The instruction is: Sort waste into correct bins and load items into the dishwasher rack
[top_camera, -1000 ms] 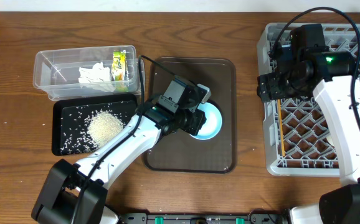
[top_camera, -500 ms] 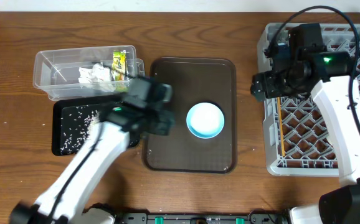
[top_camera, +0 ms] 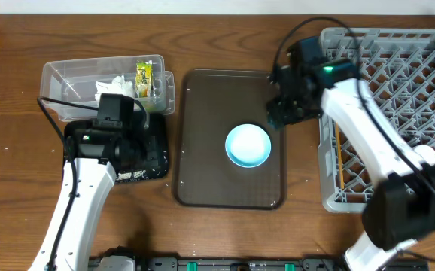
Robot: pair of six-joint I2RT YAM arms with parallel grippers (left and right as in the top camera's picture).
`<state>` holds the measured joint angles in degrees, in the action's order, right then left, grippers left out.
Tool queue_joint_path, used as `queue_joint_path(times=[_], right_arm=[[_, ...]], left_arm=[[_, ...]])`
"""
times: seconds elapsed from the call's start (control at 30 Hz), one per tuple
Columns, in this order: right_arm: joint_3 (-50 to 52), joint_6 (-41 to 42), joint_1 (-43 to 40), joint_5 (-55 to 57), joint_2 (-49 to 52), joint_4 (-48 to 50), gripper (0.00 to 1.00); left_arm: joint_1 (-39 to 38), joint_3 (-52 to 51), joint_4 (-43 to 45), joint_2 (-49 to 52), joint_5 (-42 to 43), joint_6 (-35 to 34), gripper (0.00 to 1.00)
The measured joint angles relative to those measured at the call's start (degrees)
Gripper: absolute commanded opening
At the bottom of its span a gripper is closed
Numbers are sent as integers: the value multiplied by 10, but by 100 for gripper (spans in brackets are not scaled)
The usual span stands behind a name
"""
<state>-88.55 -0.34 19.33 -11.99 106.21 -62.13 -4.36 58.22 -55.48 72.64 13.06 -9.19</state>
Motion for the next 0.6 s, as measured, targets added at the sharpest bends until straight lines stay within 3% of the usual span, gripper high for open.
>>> queue_joint_path(times=[0.2,0.43,0.6], right_arm=[[0,23,28,0,87,0,44],[2,35,49,2,141,13,3],[1,60,47,25,141,13,1]], left_arm=[[1,0,0,0,0,0,56],[1,0,0,0,0,0,55],[1,0,0,0,0,0,55]])
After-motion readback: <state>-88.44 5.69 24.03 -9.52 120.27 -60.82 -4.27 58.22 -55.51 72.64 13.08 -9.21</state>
